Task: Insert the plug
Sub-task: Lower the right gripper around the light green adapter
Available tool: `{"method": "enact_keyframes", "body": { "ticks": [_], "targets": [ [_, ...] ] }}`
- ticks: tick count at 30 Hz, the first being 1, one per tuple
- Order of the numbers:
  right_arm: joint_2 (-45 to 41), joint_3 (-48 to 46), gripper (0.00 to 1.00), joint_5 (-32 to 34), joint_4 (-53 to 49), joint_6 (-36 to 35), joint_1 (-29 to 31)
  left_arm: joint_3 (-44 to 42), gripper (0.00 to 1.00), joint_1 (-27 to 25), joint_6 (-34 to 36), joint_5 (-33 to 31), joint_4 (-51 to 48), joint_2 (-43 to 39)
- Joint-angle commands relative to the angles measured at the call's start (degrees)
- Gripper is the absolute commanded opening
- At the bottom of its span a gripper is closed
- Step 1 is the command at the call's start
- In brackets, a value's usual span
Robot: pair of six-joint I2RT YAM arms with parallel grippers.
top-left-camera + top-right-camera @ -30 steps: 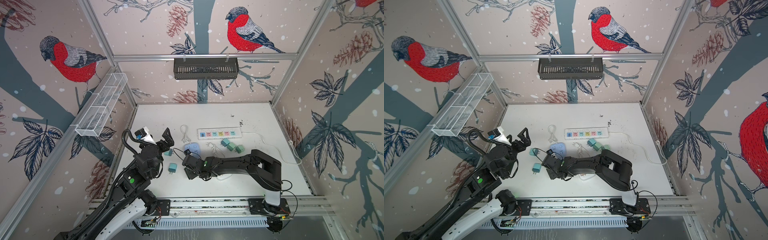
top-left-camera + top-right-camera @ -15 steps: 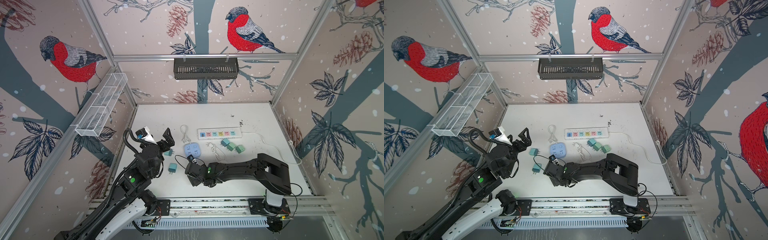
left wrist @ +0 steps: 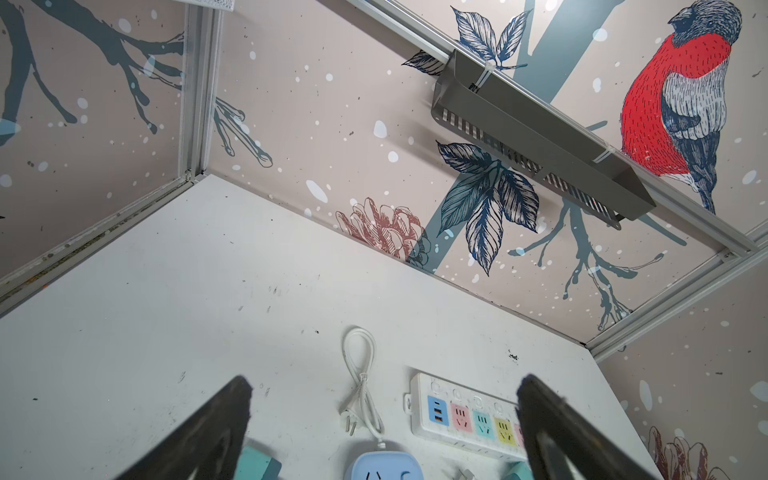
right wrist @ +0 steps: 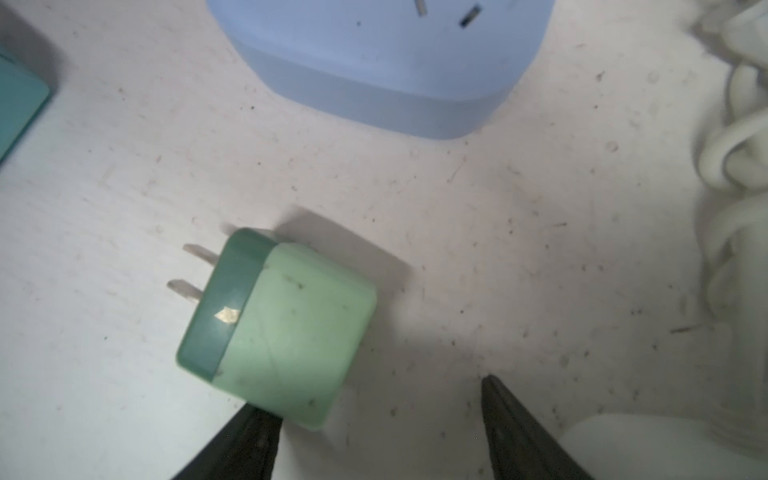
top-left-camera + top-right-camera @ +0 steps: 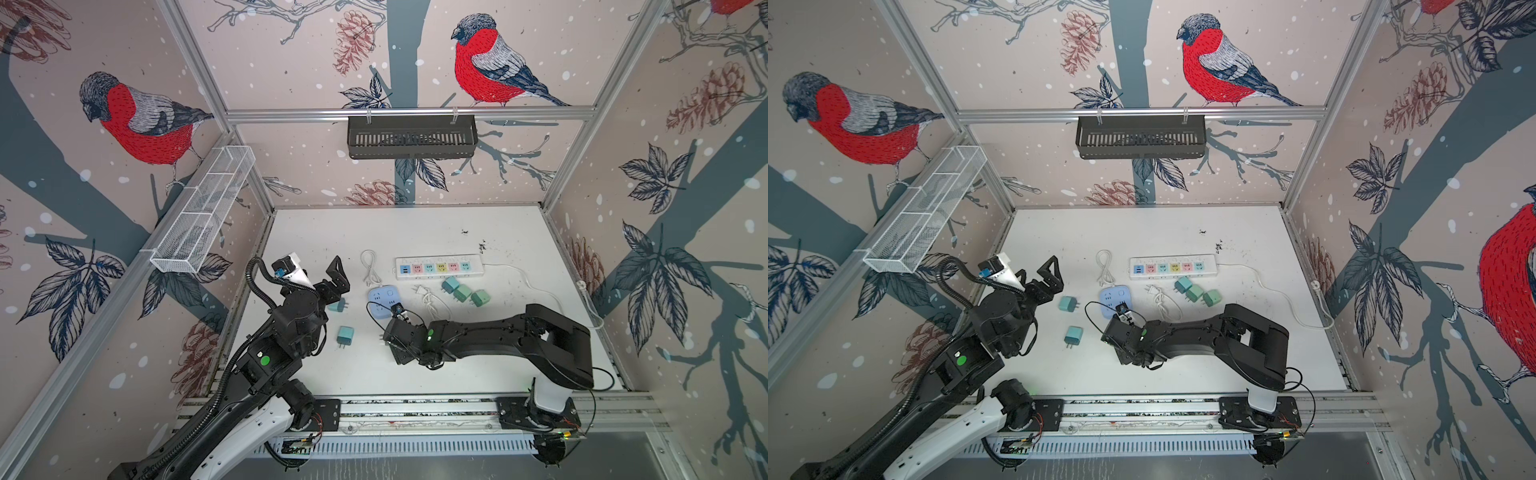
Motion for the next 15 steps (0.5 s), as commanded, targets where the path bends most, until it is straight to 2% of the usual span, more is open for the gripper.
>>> {"method": "enact_keyframes", "body": {
  "ticks": [1, 10, 15],
  "targets": [
    [0.0, -0.5, 0.74, 0.8, 1.3, 0.5, -1.7, 0.0, 0.99, 0.1, 0.0, -0.2, -0.1, 0.0],
    [0.7, -0.1, 0.72, 1.1, 3.2, -0.5, -6.3, 0.1, 0.99, 0.2, 0.3, -0.2, 0.1, 0.7],
    [-0.6, 0.9, 0.70, 3.0, 2.9, -0.1, -6.4, 0.2, 0.99, 0.1, 0.3, -0.5, 0.1, 0.6]
  ]
}}
